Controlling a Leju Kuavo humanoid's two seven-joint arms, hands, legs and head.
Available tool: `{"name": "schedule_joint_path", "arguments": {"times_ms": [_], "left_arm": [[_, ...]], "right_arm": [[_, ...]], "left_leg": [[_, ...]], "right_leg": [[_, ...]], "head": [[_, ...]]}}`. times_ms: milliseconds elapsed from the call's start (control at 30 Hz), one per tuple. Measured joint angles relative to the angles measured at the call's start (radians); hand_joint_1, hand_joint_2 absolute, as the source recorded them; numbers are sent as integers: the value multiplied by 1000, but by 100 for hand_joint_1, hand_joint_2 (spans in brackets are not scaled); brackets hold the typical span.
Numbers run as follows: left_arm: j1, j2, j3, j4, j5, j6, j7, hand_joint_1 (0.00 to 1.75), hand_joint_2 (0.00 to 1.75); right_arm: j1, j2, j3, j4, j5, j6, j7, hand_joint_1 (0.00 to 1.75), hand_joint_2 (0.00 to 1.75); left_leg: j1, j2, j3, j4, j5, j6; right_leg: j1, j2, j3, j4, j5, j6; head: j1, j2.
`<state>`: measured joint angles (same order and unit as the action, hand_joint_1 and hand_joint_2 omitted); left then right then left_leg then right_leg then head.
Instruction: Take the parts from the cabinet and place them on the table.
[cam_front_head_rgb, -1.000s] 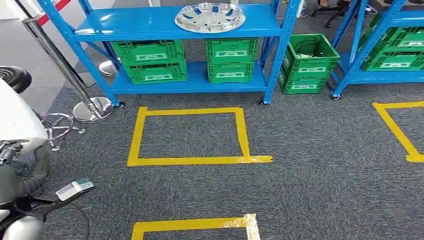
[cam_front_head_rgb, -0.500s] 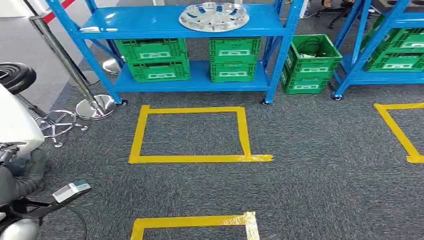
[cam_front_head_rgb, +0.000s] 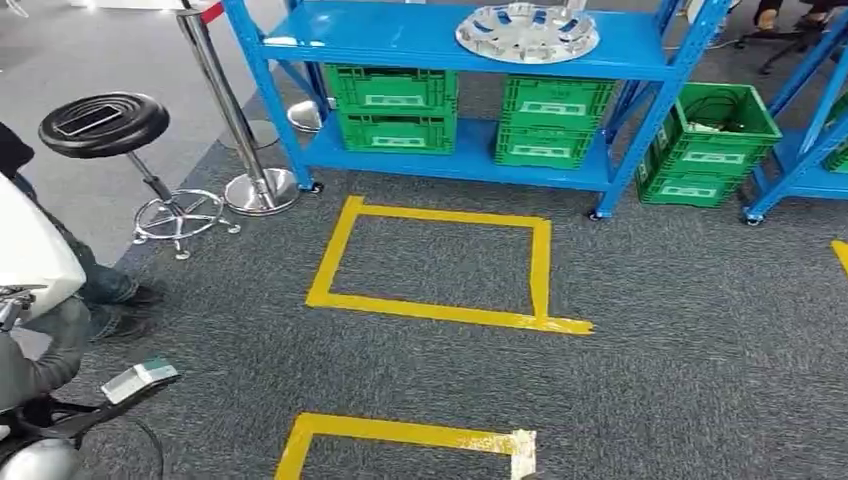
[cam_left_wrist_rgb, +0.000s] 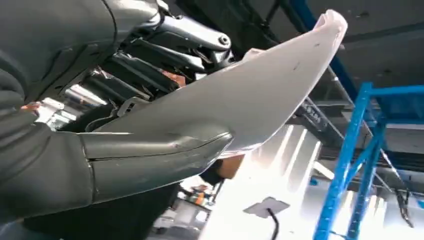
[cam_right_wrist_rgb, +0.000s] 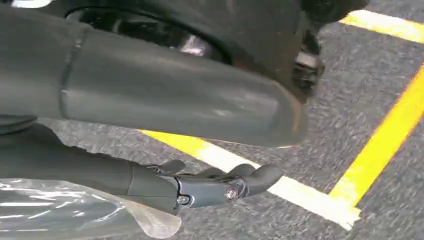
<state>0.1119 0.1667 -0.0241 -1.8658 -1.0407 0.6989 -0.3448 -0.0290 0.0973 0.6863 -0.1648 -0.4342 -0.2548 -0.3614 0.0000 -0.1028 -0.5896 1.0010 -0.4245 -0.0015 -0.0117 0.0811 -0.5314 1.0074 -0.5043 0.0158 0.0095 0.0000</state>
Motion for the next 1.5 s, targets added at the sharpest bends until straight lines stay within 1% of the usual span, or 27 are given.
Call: {"name": "schedule_joint_path", "arguments": {"times_ms": [67, 133, 200, 233, 267, 333, 367, 400, 433, 567, 633, 700, 733, 767, 800, 867, 900, 933, 1067, 1133, 1167, 1233, 1267, 1333, 1400, 1433, 1500], "left_arm": [[17, 4, 15, -1, 17, 0, -17, 175, 175], [21, 8, 31, -2, 29, 0, -32, 175, 175], [26, 8, 43, -1, 37, 0, -42, 175, 175], [32, 8, 49, -1, 39, 0, -47, 175, 175], [36, 9, 52, -1, 39, 0, -50, 175, 175], [42, 9, 58, -2, 43, 0, -54, 175, 175], [45, 9, 63, -2, 45, 0, -58, 175, 175], [47, 8, 70, -3, 48, 0, -71, 175, 175], [49, 7, 74, -3, 51, 0, -83, 175, 175], [71, 1, 95, -3, 57, 1, -104, 175, 175], [71, -3, 99, -3, 57, 1, -107, 175, 175], [71, -10, 99, -3, 67, 1, -122, 175, 175], [71, -13, 100, -2, 71, 1, -134, 175, 175], [71, -19, 101, -2, 75, 1, -143, 175, 175], [71, -24, 102, -1, 76, 1, -148, 175, 175], [69, -34, 105, -1, 80, 1, -159, 175, 175], [67, -37, 106, -1, 82, 1, -161, 175, 175], [64, -40, 107, 0, 84, 1, -161, 175, 175], [60, -47, 124, 0, 100, 1, -182, 175, 175], [53, -50, 134, 1, 113, 1, -194, 175, 175], [45, -51, 139, 2, 120, 1, -197, 175, 175], [44, -54, 147, 6, 129, 1, -201, 175, 175], [44, -55, 150, 9, 131, 0, -206, 175, 175], [44, -57, 154, 11, 137, 0, -212, 175, 175], [43, -58, 159, 11, 137, 0, -212, 175, 175], [40, -58, 160, 11, 137, 0, -212, 175, 175], [40, -60, 160, 11, 131, 0, -210, 175, 175]], "right_arm": [[-1, 6, 1, 0, 8, -8, 13, 0, 0], [-4, 9, 3, 0, 16, -13, 21, 0, 0], [-1, 13, 9, 0, 23, -13, 29, 0, 0], [-1, 13, 12, 0, 24, -13, 30, 0, 0], [-1, 13, 15, 0, 24, -13, 32, 0, 0], [-4, 16, 18, -1, 26, -13, 35, 0, 0], [-6, 19, 18, -3, 29, -12, 36, 0, 0], [-7, 23, 19, -3, 31, -12, 38, 0, 0], [-9, 26, 20, -4, 33, -11, 42, 0, 0], [-12, 33, 25, -6, 36, -10, 49, 0, 0], [-16, 34, 26, -6, 36, -11, 51, 0, 0], [-15, 34, 26, -6, 38, -11, 52, 0, 0], [-12, 34, 27, -6, 40, -11, 53, 0, 0], [-9, 34, 27, -6, 42, -11, 53, 0, 0], [-8, 34, 27, -6, 41, -11, 53, 0, 0], [-10, 34, 29, -7, 41, -11, 56, 0, 0], [-11, 34, 31, -7, 41, -11, 56, 0, 0], [-11, 34, 32, -7, 41, -11, 57, 0, 0], [-12, 35, 33, -8, 42, -11, 60, 0, 0], [-15, 38, 34, -11, 46, -14, 60, 0, 0], [-15, 38, 35, -11, 49, -14, 62, 0, 0], [-12, 38, 38, -11, 55, -14, 66, 0, 0], [-12, 38, 40, -11, 57, -15, 66, 0, 0], [-14, 38, 42, -11, 59, -15, 67, 0, 0], [-16, 39, 42, -14, 60, -17, 68, 0, 0], [-16, 39, 42, -15, 60, -18, 68, 0, 0], [-18, 39, 42, -16, 60, -19, 68, 0, 0]], "left_leg": [[3, -10, -6, 6, -1, -8], [0, 62, -44, 92, -63, -20], [5, 86, -118, 264, -144, -31], [8, 89, -137, 311, -158, -34], [10, 89, -131, 308, -147, -35], [12, 100, -62, 189, -81, -35], [12, 124, -1, 85, -40, -32], [7, 174, 39, 9, -36, -29], [-1, 176, 40, 0, -41, -14], [-2, 132, 33, -6, -31, 13], [4, 115, 30, -10, -24, 26], [3, 94, 25, -10, -22, 31], [1, 81, 23, -10, -21, 32], [0, 65, 23, -10, -20, 32], [-1, 51, 24, -9, -20, 32], [-1, 23, 26, -7, -19, 31], [-1, 11, 26, -6, -19, 30], [-6, 2, 19, -1, -21, 23], [7, -47, 0, 0, -11, -4], [2, 53, -22, 56, -48, -11], [5, 77, -60, 136, -90, -18], [11, 89, -135, 289, -149, -26], [14, 90, -149, 316, -150, -28], [17, 95, -110, 239, -89, -30], [17, 141, -8, 52, -6, -26], [4, 186, 11, 15, -27, -22], [2, 163, 5, 12, -23, -3]], "right_leg": [[-8, -33, 1, -8, 9, -15], [-6, -58, 0, -9, 10, -24], [-4, -93, -5, -9, 10, -24], [-4, -108, -7, -8, 10, -24], [-4, -124, -8, -8, 10, -24], [-4, -151, -8, -8, 10, -23], [-4, -164, -5, -8, 8, -21], [0, -175, -2, -8, 7, -18], [6, -183, -4, -5, 4, -10], [5, -216, 3, -11, 2, 14], [0, -120, -35, 67, -57, 20], [0, -89, -109, 226, -130, 20], [1, -85, -143, 292, -148, 19], [2, -83, -155, 307, -138, 17], [2, -82, -142, 275, -106, 15], [2, -60, -66, 105, -7, 7], [0, -20, -30, 24, 25, 3], [-7, 23, -18, -4, 9, 0], [-3, -23, -4, -14, 14, -8], [-5, -53, 1, -20, 15, -19], [-4, -71, 2, -20, 13, -21], [-3, -103, 3, -20, 9, -24], [-3, -118, 4, -19, 8, -23], [-3, -148, 9, -19, 3, -20], [-3, -172, 21, -19, -4, -12], [4, -182, 23, -19, -9, -6], [10, -201, 23, -17, -15, 5]], "head": [[1, 0], [-13, 0], [-14, 0], [-14, 0], [-14, 0], [-13, 0], [-14, 0], [-14, 0], [-16, 0], [-14, 0], [-6, 0], [-1, 0], [-2, 0], [-2, 0], [-1, 0], [-1, 0], [-1, 0], [-3, 0], [-5, 0], [-14, 0], [-17, 0], [-16, 0], [-17, 0], [-17, 0], [-17, 0], [-17, 0], [-15, 0]]}}
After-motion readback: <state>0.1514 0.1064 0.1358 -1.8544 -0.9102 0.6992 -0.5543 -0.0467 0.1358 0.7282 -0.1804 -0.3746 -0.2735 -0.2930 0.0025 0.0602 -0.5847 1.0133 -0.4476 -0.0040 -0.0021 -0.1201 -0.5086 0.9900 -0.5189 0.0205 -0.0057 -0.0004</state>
